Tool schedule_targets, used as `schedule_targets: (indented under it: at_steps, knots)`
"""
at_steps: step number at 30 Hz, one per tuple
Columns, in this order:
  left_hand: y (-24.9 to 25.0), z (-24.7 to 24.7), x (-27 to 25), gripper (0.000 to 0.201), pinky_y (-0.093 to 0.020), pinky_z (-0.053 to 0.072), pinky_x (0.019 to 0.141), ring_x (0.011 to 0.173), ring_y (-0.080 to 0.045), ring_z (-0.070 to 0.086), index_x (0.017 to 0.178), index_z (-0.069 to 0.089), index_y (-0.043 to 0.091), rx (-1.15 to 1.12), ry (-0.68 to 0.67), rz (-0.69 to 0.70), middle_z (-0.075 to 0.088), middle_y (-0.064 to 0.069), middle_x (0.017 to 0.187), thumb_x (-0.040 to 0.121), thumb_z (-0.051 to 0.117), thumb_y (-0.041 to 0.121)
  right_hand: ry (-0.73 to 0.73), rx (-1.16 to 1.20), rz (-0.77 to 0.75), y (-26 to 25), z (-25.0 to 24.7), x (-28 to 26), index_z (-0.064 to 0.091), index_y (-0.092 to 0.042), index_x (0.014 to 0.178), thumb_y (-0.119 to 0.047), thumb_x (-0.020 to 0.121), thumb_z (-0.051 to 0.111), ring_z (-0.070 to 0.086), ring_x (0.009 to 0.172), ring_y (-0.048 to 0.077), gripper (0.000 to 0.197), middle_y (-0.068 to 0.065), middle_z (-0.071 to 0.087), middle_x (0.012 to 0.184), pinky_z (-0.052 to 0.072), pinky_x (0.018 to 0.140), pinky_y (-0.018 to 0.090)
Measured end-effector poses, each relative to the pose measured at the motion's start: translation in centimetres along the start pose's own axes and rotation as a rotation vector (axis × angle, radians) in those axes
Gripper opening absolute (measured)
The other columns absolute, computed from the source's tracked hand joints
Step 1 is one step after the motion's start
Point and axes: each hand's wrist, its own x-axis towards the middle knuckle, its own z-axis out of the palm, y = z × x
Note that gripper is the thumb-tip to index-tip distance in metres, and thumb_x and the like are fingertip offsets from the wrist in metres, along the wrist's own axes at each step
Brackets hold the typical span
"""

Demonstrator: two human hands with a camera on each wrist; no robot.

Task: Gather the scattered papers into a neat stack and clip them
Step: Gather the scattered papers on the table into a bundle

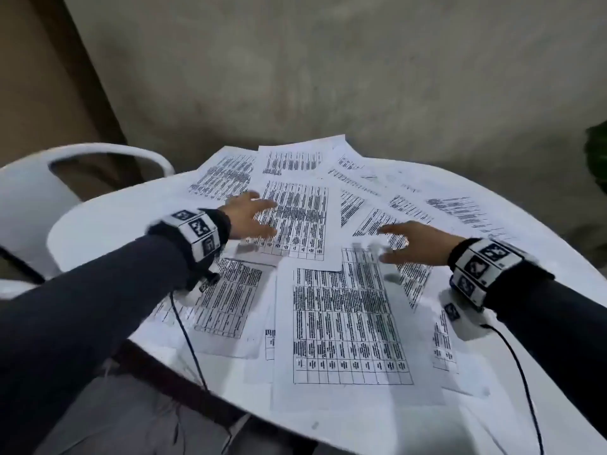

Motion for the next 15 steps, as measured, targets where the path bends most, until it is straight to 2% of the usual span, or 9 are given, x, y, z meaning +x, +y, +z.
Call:
schedule_targets:
  at_steps: [2, 4, 6, 8, 9, 11, 13, 14, 15]
  knots:
    - [0.3, 1.2, 0.4, 0.073, -0.051, 0.016, 0.117, 0.145, -0.031, 0.015, 0.148, 0.016, 0.036, 0.107, -0.057, -0.023, 0.006, -0.004, 0.160, 0.086, 0.047, 0.057, -0.140, -0.025, -0.001, -1.2, 1.2, 1.3, 0.019, -0.031, 0.149, -0.064, 0.062, 0.072, 0.034, 0.139, 0.024, 0.107, 0.002, 0.028, 0.155, 0.024, 0.116, 0.045]
    - [1.2, 2.5, 0.0, 0.071, -0.046, 0.020, 0.115, 0.142, -0.029, 0.025, 0.150, 0.015, 0.030, 0.194, -0.160, -0.027, 0.013, -0.006, 0.159, 0.089, 0.039, 0.058, -0.252, -0.108, 0.015, -2.5, 2.5, 2.0, 0.012, -0.028, 0.150, -0.076, 0.047, 0.070, 0.036, 0.137, 0.029, 0.128, 0.005, 0.034, 0.152, 0.025, 0.115, 0.048]
    - [2.0, 4.7, -1.0, 0.067, -0.037, 0.029, 0.111, 0.127, -0.024, 0.044, 0.149, 0.021, 0.027, 0.211, -0.221, -0.034, 0.026, -0.004, 0.156, 0.091, 0.046, 0.049, -0.183, -0.231, -0.007, -2.5, 4.6, 2.7, 0.020, -0.019, 0.146, -0.087, 0.029, 0.062, 0.048, 0.127, 0.032, 0.142, 0.012, 0.047, 0.142, 0.035, 0.110, 0.048]
    - [2.4, 6.1, -2.2, 0.068, -0.031, 0.038, 0.103, 0.113, -0.022, 0.051, 0.148, 0.026, 0.028, 0.225, -0.190, -0.022, 0.034, -0.003, 0.152, 0.089, 0.056, 0.040, -0.063, -0.293, 0.052, -1.7, 6.1, 2.9, 0.024, -0.016, 0.145, -0.096, 0.023, 0.050, 0.049, 0.125, 0.032, 0.149, 0.015, 0.047, 0.142, 0.037, 0.109, 0.046]
    - [2.6, 6.4, -2.9, 0.068, -0.028, 0.041, 0.098, 0.113, -0.021, 0.051, 0.147, 0.028, 0.027, 0.243, -0.168, -0.004, 0.037, -0.002, 0.151, 0.088, 0.059, 0.038, -0.018, -0.311, 0.103, -1.5, 6.5, 2.6, 0.027, -0.014, 0.144, -0.098, 0.027, 0.044, 0.049, 0.126, 0.031, 0.145, 0.015, 0.046, 0.144, 0.036, 0.109, 0.045]
    - [3.2, 6.9, -5.0, 0.065, -0.020, 0.043, 0.077, 0.097, -0.016, 0.054, 0.144, 0.037, 0.026, 0.260, -0.157, 0.031, 0.048, -0.002, 0.142, 0.085, 0.063, 0.037, 0.060, -0.309, 0.196, -1.9, 7.3, 0.3, 0.042, -0.007, 0.134, -0.090, 0.059, 0.040, 0.054, 0.119, 0.030, 0.112, 0.017, 0.053, 0.135, 0.040, 0.104, 0.042]
    - [3.4, 7.1, -6.6, 0.056, -0.019, 0.036, 0.077, 0.087, -0.012, 0.050, 0.136, 0.049, 0.027, 0.254, -0.175, 0.064, 0.058, 0.002, 0.126, 0.083, 0.065, 0.037, 0.095, -0.244, 0.211, -1.7, 8.0, -1.0, 0.048, -0.003, 0.127, -0.073, 0.081, 0.036, 0.057, 0.115, 0.031, 0.085, 0.020, 0.057, 0.128, 0.043, 0.097, 0.037]
    - [3.4, 6.9, -7.1, 0.049, -0.020, 0.033, 0.083, 0.091, -0.011, 0.049, 0.132, 0.054, 0.027, 0.245, -0.199, 0.078, 0.060, 0.005, 0.121, 0.084, 0.064, 0.036, 0.064, -0.227, 0.209, -1.4, 8.0, -1.1, 0.048, -0.001, 0.129, -0.076, 0.080, 0.033, 0.056, 0.118, 0.032, 0.091, 0.022, 0.056, 0.130, 0.042, 0.097, 0.038]
    - [3.3, 6.5, -7.7, 0.044, -0.022, 0.033, 0.085, 0.093, -0.010, 0.050, 0.128, 0.058, 0.027, 0.235, -0.209, 0.094, 0.061, 0.007, 0.120, 0.085, 0.063, 0.035, 0.021, -0.239, 0.179, -1.1, 8.2, -1.5, 0.052, 0.000, 0.127, -0.089, 0.066, 0.029, 0.056, 0.118, 0.033, 0.110, 0.023, 0.056, 0.129, 0.043, 0.099, 0.038]
